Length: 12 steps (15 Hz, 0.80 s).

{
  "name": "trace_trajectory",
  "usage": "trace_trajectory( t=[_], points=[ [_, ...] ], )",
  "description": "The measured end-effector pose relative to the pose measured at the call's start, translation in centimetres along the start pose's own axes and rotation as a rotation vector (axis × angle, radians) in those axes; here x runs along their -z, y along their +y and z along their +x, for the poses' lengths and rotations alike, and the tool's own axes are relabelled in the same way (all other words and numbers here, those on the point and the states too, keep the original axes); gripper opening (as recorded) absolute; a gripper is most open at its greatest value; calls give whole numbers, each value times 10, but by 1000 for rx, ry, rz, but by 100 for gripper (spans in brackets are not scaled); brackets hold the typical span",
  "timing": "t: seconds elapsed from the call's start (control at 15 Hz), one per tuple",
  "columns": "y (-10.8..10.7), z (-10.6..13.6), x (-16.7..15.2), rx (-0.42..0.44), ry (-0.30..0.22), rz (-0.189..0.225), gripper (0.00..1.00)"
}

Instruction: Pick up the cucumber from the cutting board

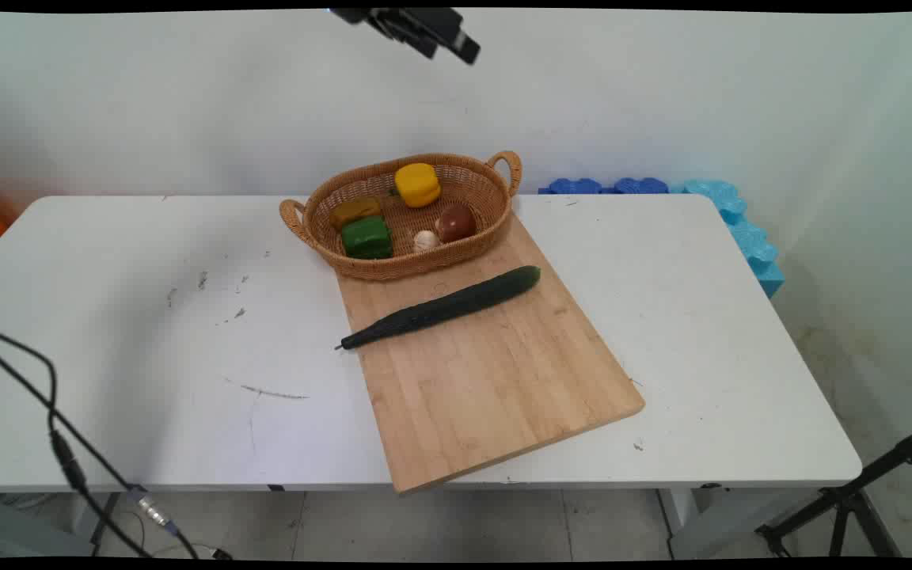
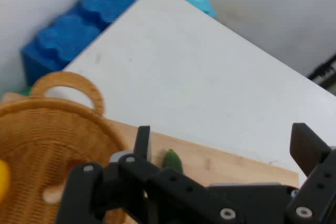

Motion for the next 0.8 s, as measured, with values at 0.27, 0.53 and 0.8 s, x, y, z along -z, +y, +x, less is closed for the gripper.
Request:
trace_trajectory(
  t=[0.27,0.53,0.8],
  points=[
    [18,-43,-33,-57,-64,6,100],
    [12,-89,-72,-89,-160,59,100],
    [10,-117,-105,-120,-219,85,100]
  ],
)
